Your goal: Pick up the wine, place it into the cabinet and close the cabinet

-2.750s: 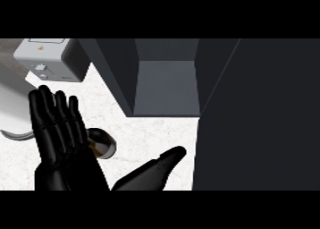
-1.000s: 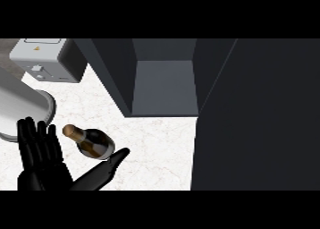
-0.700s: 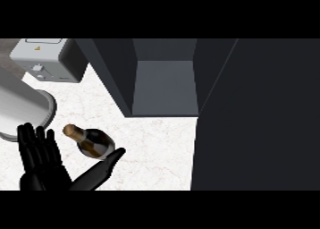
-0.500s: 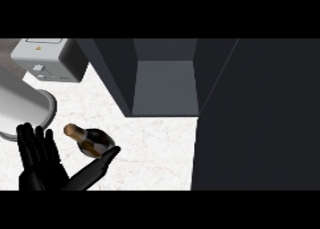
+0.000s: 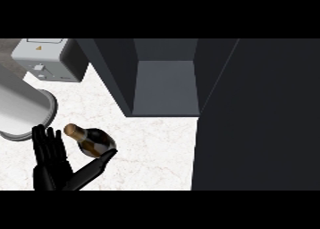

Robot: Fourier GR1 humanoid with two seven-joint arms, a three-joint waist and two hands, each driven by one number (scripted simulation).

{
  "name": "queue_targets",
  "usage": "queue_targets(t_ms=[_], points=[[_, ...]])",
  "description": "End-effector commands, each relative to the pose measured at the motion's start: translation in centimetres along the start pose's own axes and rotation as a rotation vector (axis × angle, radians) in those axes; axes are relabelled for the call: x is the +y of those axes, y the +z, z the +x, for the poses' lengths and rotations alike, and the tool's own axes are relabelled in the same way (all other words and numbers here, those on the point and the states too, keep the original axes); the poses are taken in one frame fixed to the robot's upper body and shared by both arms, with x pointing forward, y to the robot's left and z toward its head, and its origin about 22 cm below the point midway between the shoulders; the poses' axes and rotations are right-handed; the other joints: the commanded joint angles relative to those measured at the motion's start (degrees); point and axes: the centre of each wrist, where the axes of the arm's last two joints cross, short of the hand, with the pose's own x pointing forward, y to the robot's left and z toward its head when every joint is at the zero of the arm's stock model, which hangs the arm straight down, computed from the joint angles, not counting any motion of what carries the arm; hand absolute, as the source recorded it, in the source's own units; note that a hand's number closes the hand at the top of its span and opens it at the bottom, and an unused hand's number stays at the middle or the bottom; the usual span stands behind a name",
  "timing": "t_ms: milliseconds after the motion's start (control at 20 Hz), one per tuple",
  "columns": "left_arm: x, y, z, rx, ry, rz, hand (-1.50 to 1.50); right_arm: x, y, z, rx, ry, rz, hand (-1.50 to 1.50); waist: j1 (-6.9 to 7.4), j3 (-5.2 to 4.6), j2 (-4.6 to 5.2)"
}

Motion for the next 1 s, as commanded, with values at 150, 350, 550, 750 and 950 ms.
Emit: queue_targets(t_ms=[150,350,550,750,950], points=[[0.9,1.5,-4.4,0.003,0.034,-0.013,-1.5,0.5,2.0,2.5,-0.064,-0.049,0.037,-1.5,0.1,0.08,0.04],[1.5,-0.3,-6.4,0.025,0.043,-0.007,-1.5,1.4,3.2,2.7,-0.06,-0.077,0.03,-1.5,-0.27,0.08,0.02],[1.3,-0.6,-6.1,0.015,0.054,-0.024,-1.5,0.9,3.1,2.4,-0.063,-0.049,0.035,-1.5,-0.12,0.13,0.04],[1.5,-1.0,-7.1,0.012,0.033,-0.024,-1.5,0.5,3.0,2.6,-0.066,-0.055,0.041,-1.5,-0.2,0.14,0.05],[1.9,-1.2,-9.2,0.018,0.025,-0.031,-1.5,1.0,3.3,3.8,-0.059,-0.044,0.054,-1.5,-0.44,0.09,0.02]])
